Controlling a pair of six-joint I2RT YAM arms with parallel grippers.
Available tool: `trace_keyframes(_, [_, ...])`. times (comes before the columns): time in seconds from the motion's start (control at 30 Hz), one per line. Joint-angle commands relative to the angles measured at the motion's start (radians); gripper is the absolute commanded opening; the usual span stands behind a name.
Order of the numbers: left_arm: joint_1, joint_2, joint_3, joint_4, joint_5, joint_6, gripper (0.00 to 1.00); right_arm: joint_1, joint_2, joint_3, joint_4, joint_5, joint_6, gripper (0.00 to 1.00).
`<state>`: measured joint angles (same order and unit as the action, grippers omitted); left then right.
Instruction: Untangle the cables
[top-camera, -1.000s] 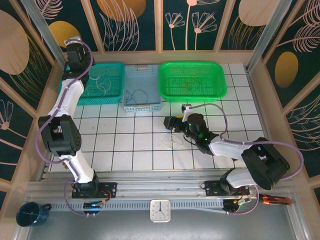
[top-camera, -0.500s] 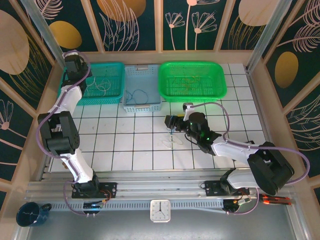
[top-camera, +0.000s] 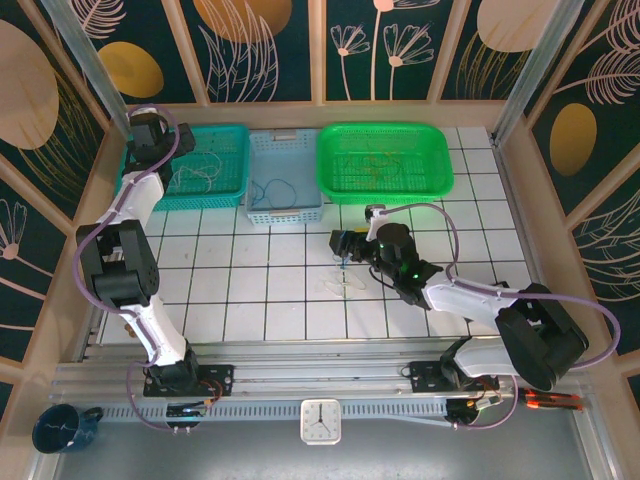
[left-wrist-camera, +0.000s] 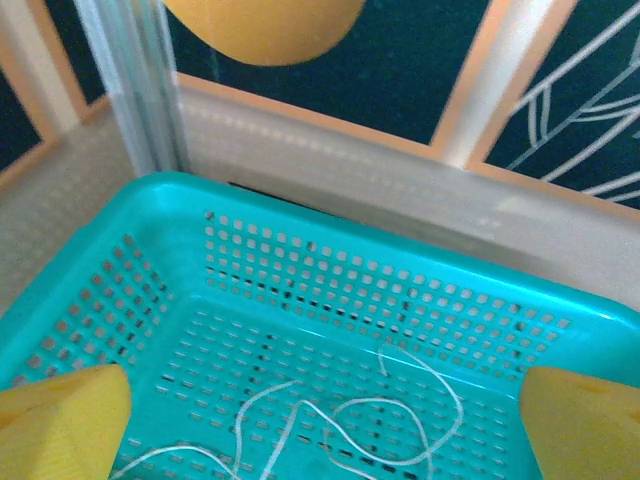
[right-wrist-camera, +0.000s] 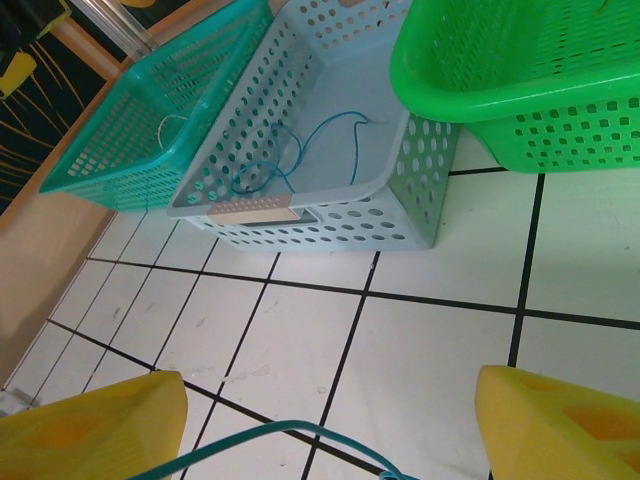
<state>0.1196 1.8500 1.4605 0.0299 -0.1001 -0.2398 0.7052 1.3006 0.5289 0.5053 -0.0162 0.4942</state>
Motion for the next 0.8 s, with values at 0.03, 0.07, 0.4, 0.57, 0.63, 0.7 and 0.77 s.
trace_keyframes(0.03, [0.006, -0.071, 0.043, -0.033, 0.155, -0.071, 0.99, 0.002, -0.004, 0.050, -0.013, 0.014, -0.032, 0.69])
trace_keyframes(0.07, [0.006, -0.082, 0.035, -0.035, 0.187, -0.085, 0.99, 0.001, -0.003, 0.054, -0.016, 0.015, -0.036, 0.66])
trace_keyframes(0.4, [-0.075, -0.233, -0.103, -0.021, 0.384, -0.139, 0.99, -0.017, -0.010, 0.078, -0.038, -0.002, -0.068, 0.12])
trace_keyframes(0.57, [-0.178, -0.297, -0.208, 0.010, 0.442, -0.168, 0.99, -0.027, -0.030, 0.104, -0.075, -0.008, -0.091, 0.00])
trace_keyframes(0.63, [-0.213, -0.329, -0.275, 0.049, 0.457, -0.193, 0.99, -0.030, -0.044, 0.111, -0.089, -0.008, -0.098, 0.00])
trace_keyframes(0.7, [-0.249, -0.357, -0.331, 0.068, 0.465, -0.201, 0.99, -0.034, -0.059, 0.115, -0.100, -0.010, -0.106, 0.00])
trace_keyframes(0.77, [-0.288, -0.389, -0.390, 0.091, 0.466, -0.202, 0.99, -0.039, -0.074, 0.120, -0.110, -0.015, -0.110, 0.00])
